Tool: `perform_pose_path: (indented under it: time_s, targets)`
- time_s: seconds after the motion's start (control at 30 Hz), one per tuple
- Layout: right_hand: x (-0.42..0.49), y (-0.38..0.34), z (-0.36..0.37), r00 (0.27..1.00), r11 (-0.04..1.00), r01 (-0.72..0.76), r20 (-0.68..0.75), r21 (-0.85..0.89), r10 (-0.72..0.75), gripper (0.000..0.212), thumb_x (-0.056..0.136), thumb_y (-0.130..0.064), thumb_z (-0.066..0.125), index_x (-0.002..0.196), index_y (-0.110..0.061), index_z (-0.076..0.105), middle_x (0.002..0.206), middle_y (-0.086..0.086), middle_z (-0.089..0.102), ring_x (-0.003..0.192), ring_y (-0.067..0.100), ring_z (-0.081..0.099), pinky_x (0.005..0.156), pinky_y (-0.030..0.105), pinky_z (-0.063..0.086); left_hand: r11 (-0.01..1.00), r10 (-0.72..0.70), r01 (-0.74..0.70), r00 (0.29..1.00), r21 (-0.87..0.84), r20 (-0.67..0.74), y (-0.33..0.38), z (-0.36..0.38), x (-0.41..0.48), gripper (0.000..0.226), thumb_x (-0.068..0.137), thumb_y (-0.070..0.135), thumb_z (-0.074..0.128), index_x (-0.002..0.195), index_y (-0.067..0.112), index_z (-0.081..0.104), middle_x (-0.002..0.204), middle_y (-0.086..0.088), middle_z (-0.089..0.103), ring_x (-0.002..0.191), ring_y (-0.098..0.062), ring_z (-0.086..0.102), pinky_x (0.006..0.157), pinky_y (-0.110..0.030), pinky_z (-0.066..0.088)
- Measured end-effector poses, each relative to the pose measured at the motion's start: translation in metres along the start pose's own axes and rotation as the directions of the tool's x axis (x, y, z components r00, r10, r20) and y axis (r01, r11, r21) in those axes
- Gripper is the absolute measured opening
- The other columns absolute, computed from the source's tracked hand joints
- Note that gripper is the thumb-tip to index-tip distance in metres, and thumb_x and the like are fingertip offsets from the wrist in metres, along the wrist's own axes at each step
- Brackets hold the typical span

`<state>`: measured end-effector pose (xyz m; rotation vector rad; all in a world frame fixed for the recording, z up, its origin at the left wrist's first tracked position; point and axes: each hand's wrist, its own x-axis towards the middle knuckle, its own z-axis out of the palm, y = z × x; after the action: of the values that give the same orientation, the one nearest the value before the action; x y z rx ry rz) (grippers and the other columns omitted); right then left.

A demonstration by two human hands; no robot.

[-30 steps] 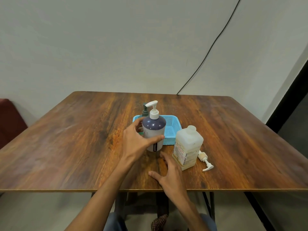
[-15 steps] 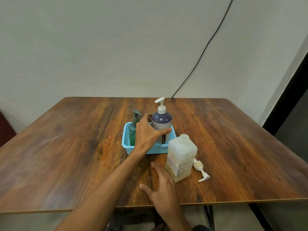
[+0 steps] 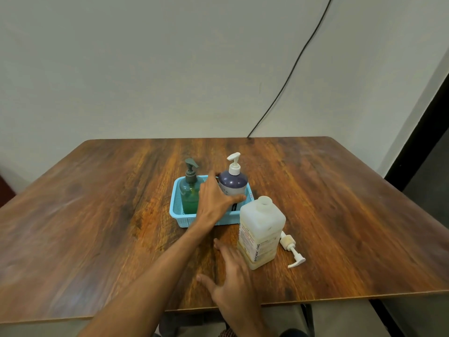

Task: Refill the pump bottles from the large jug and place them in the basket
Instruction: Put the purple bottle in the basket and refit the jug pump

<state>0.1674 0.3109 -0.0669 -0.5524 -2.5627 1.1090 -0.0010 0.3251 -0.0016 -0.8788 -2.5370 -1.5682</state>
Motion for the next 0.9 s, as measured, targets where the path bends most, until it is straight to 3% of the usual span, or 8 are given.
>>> perform_pose_path:
  time_s: [0.27, 0.6, 0.7, 0.83, 0.9]
  targets:
    - [0.001, 0.002, 0.004, 1.0, 1.0, -0.003, -0.006, 0.003, 0.003, 0.084, 0.086, -0.056, 0.069, 0.154, -0.04, 0.024, 0.153, -0.019, 0.037, 0.144, 0.003, 0.026, 0.12, 0.027, 0.023, 0.999, -0.024, 0.021, 0.997, 0.042, 0.07, 0.0, 0.0, 0.001, 0.075, 0.067, 0.032, 0.094, 0.115, 0.016, 0.039, 0.119, -0.002, 0.053, 0.116, -0.023, 0.053, 0.087, -0.027, 0.044]
    - [0.001, 0.002, 0.004, 0.999, 1.0, 0.014, -0.031, 0.02, -0.013, 0.083, 0.084, -0.054, 0.071, 0.154, -0.038, 0.027, 0.149, -0.018, 0.042, 0.14, 0.002, 0.031, 0.118, 0.026, 0.028, 0.999, -0.033, 0.026, 0.988, 0.048, 0.149, 0.005, -0.006, -0.003, 0.08, 0.07, 0.033, 0.092, 0.126, 0.014, 0.037, 0.136, -0.008, 0.055, 0.125, -0.027, 0.055, 0.091, -0.029, 0.047]
    - [-0.001, -0.001, 0.002, 0.999, 0.999, 0.013, -0.038, 0.03, -0.012, 0.081, 0.085, -0.054, 0.071, 0.153, -0.04, 0.028, 0.152, -0.018, 0.039, 0.143, 0.002, 0.028, 0.12, 0.03, 0.027, 0.999, -0.014, 0.007, 0.99, 0.049, 0.139, 0.008, -0.01, -0.012, 0.083, 0.074, 0.034, 0.09, 0.135, 0.011, 0.038, 0.142, -0.008, 0.054, 0.13, -0.028, 0.053, 0.099, -0.033, 0.047]
    - [-0.003, -0.003, 0.002, 0.999, 1.0, -0.002, -0.049, 0.028, 0.003, 0.079, 0.086, -0.052, 0.071, 0.152, -0.037, 0.032, 0.154, -0.017, 0.037, 0.145, 0.004, 0.026, 0.121, 0.031, 0.026, 0.997, 0.049, -0.054, 0.996, 0.062, 0.07, 0.009, -0.019, -0.03, 0.073, 0.083, 0.027, 0.083, 0.143, 0.012, 0.042, 0.143, -0.007, 0.056, 0.132, -0.025, 0.052, 0.098, -0.022, 0.037]
    - [-0.005, -0.004, 0.002, 0.998, 1.0, 0.012, -0.069, 0.027, -0.01, 0.075, 0.086, -0.05, 0.072, 0.15, -0.036, 0.037, 0.152, -0.017, 0.041, 0.144, 0.004, 0.03, 0.12, 0.031, 0.028, 0.995, 0.065, -0.068, 0.997, 0.075, 0.039, 0.006, -0.025, -0.041, 0.069, 0.087, 0.027, 0.08, 0.144, 0.013, 0.045, 0.143, -0.006, 0.057, 0.132, -0.023, 0.052, 0.102, -0.024, 0.038]
